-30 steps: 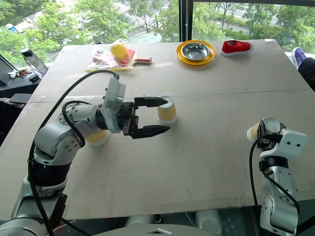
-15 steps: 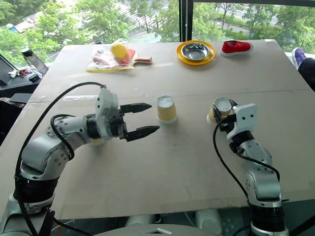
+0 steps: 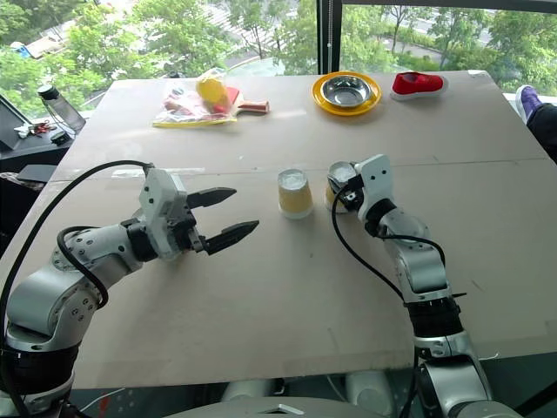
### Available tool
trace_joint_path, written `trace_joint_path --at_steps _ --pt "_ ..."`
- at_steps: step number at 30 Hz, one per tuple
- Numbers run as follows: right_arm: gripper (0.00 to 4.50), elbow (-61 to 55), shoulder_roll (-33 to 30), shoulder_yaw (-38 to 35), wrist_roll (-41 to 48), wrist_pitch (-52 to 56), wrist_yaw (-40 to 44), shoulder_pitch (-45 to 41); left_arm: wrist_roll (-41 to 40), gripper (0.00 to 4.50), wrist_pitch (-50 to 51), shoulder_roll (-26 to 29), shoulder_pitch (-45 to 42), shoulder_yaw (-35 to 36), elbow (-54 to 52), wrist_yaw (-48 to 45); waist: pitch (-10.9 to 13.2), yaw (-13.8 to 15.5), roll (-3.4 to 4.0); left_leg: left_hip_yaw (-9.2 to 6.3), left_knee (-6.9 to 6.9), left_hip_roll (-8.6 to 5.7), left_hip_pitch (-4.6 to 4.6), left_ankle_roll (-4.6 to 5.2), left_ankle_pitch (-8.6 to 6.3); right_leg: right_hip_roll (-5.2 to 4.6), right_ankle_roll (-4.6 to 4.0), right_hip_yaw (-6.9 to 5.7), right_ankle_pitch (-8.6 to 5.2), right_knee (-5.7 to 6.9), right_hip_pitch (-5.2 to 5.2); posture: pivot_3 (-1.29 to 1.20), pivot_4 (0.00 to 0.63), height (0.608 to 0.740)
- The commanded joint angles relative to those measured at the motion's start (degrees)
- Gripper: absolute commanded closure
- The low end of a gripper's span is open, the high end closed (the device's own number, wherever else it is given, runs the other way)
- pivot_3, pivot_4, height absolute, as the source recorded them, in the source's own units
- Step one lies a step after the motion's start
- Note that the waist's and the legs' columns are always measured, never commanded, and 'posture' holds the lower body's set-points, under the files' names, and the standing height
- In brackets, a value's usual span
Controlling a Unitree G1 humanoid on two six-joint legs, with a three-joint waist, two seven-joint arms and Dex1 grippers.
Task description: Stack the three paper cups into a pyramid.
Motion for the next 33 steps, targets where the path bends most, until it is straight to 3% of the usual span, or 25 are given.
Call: trace_joint_path --at_steps 1,30,32,33 --pt "2.39 -0.15 0.99 1.01 0.04 -1.50 1.24 -1.71 -0.22 0.00 -0.51 0.61 -0.34 1.51 -2.17 0.27 0.00 -0.15 0.00 0.00 0.00 0.00 0.01 0.00 0.00 0.00 0.00 0.00 0.00 0.02 0.00 0.00 0.150 0.740" --pt "2.39 -7.94 0.32 4.26 -0.36 3.53 4.30 3.44 0.28 0.00 -0.95 0.25 -1.68 0.66 -1.30 0.12 0.00 -0.16 0.00 0.00 0.00 0.00 0.02 0.01 -0.01 0.01 0.00 0.01 0.00 0.07 -0.03 0.00 0.150 0.740" --pt "1.36 -8.10 0.37 4.15 -0.19 3.77 4.50 3.44 0.30 0.00 -0.96 0.29 -1.77 0.69 -1.20 0.10 0.00 -0.16 0.00 0.00 0.00 0.00 0.02 0.01 -0.01 0.01 0.00 0.01 0.00 0.06 -0.03 0.00 0.150 0.740" --pt "1.20 -8.13 0.38 4.09 -0.16 3.80 4.54 3.43 0.30 0.00 -0.96 0.29 -1.79 0.69 -1.17 0.09 0.00 -0.15 0.00 0.00 0.00 0.00 0.02 0.02 -0.01 0.01 0.00 0.01 0.00 0.06 -0.03 0.00 0.150 0.740"
